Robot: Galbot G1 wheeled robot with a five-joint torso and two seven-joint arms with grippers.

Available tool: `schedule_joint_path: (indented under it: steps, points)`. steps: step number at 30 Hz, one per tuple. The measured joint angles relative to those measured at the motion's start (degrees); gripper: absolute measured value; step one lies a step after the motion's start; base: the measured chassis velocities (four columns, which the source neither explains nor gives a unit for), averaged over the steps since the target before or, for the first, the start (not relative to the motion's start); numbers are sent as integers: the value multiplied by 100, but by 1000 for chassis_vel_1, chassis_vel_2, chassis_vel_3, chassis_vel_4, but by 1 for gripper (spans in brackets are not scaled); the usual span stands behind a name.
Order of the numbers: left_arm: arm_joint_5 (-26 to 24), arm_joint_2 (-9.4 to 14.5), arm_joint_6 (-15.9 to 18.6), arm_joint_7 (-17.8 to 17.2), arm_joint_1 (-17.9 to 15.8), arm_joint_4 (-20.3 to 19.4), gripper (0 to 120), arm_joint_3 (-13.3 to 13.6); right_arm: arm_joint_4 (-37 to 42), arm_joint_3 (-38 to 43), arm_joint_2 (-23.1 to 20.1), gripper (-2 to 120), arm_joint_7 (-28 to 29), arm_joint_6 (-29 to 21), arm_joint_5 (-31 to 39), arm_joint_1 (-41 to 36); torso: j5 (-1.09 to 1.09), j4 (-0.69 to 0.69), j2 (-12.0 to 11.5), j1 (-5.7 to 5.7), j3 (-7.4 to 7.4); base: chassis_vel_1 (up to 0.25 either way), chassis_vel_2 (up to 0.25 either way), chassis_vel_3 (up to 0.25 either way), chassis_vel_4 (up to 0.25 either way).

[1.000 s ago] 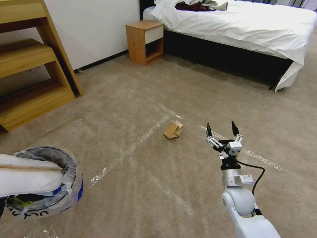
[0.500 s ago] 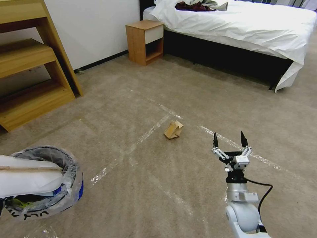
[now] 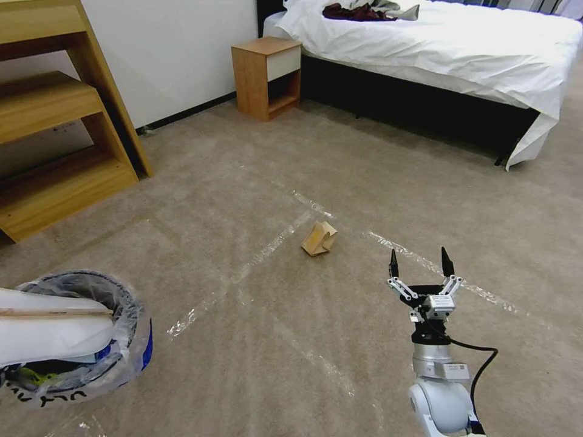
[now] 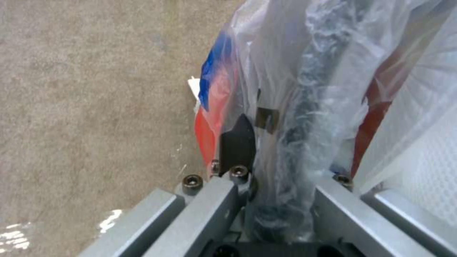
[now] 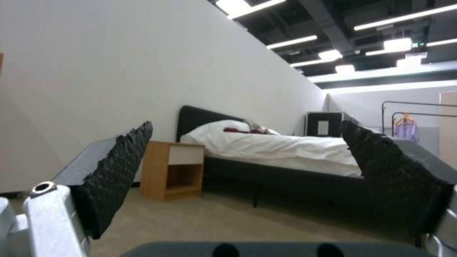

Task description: Pick up the trash bin and place the garbage on the floor into it.

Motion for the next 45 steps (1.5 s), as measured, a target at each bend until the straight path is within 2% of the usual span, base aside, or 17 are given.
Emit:
schedule_joint_path:
  steps: [25, 45]
  points:
    - [-317, 11, -10, -296, -143, 34, 0, 144, -134, -92, 46, 100, 0, 79, -61, 84, 1, 0, 0, 1, 1, -128, 138, 131, -132]
    - [-379, -29, -11, -396, -154, -12, 0, 169, -168, -56, 67, 100, 80, 153, -95, 109, 1, 0, 0, 1, 0, -162, 169, 165, -170]
